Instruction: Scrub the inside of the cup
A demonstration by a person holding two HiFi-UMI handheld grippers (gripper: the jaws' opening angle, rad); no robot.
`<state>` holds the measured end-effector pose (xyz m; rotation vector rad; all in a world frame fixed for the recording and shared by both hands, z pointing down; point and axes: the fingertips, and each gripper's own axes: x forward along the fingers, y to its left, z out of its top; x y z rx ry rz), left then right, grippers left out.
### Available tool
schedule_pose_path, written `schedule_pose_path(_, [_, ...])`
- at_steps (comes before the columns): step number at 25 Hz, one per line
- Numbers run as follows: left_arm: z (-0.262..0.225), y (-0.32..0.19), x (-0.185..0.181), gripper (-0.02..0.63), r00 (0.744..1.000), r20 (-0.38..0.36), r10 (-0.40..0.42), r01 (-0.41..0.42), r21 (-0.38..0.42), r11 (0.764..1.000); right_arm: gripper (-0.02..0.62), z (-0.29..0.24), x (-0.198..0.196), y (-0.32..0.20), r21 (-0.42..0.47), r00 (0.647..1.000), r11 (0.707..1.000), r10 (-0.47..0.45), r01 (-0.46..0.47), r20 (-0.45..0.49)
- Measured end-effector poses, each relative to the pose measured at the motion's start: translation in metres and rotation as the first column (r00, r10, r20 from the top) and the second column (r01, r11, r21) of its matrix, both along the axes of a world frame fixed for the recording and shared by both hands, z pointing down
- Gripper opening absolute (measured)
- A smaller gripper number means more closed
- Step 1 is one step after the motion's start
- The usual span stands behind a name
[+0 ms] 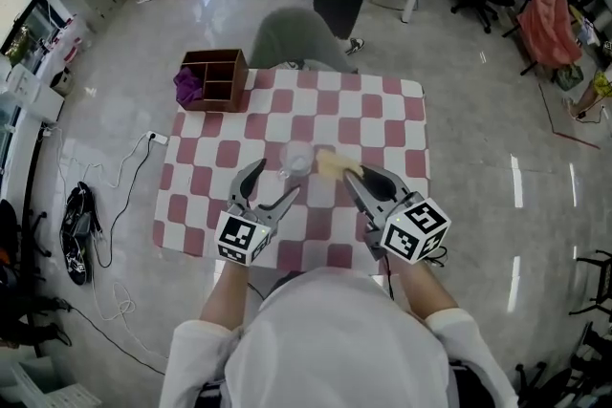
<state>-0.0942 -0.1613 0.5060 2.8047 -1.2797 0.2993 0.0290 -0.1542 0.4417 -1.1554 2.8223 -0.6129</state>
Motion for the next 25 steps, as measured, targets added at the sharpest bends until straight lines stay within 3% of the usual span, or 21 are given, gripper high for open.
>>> schedule_pose_path(11, [-0.023, 0.021, 0.003, 0.366, 0.999, -0.017, -0.046, 0.046, 0.038, 0.998, 0.087, -0.005, 0.006, 0.004, 0.034, 1.0, 0.999, -0.009, 0.01, -0.018])
schedule_pose_path(14, [-0.038, 0.028, 0.002, 0.214, 0.998, -0.005, -0.065, 0.065, 0.104, 0.993, 0.087, -0.005, 0.006, 0.005, 0.036, 1.0, 0.999, -0.017, 0.017, -0.017])
schedule_pose_path(25, [-0.064, 0.047, 0.005, 0.064, 0.994, -0.008, -0.11, 0.111, 0.114, 0.987, 0.087, -0.006, 0.006, 0.008, 0.038, 0.999, 0.999, -0.032, 0.032, -0.006])
